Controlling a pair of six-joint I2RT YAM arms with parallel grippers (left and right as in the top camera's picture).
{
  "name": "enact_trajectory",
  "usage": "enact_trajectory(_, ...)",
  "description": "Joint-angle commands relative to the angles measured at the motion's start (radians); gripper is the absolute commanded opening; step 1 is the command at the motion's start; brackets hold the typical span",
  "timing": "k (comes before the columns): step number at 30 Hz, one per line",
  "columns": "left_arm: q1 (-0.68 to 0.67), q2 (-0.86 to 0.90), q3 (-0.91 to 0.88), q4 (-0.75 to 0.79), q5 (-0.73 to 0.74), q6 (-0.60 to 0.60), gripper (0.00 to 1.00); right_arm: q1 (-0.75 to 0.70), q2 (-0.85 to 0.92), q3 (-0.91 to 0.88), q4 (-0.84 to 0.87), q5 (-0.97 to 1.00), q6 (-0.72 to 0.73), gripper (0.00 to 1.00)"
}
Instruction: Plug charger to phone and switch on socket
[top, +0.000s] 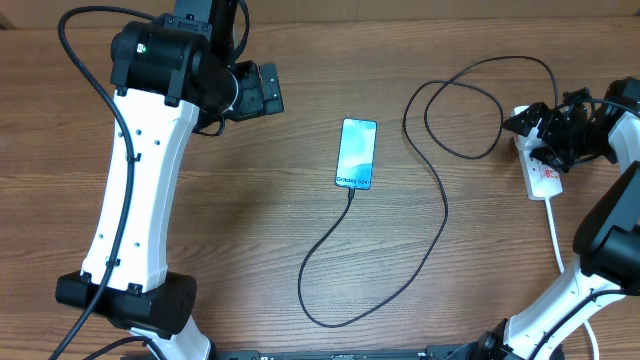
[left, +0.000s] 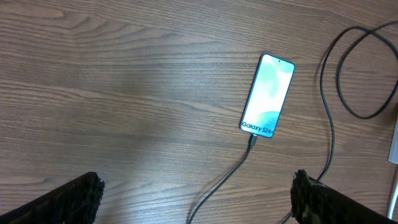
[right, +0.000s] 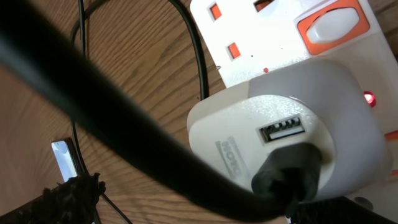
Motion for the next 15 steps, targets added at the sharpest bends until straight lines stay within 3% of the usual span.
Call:
enact_trajectory(1,-0.001,0.006,0.002,0.002,-0.014,0.019,1.00,-0.004,0.036,-0.029,-0.010,0.061,0.025,1.00)
enact_trajectory(9,-0.001,0.006,0.002,0.002,-0.014,0.019,1.00,-0.031,-0.109,-0.029,-0.059,0.163,0.050,1.00)
enact_trajectory(15,-0.001,0.006,0.002,0.002,-0.014,0.019,1.00,-0.031,-0.332,-0.029,-0.109,0.201,0.045,1.00)
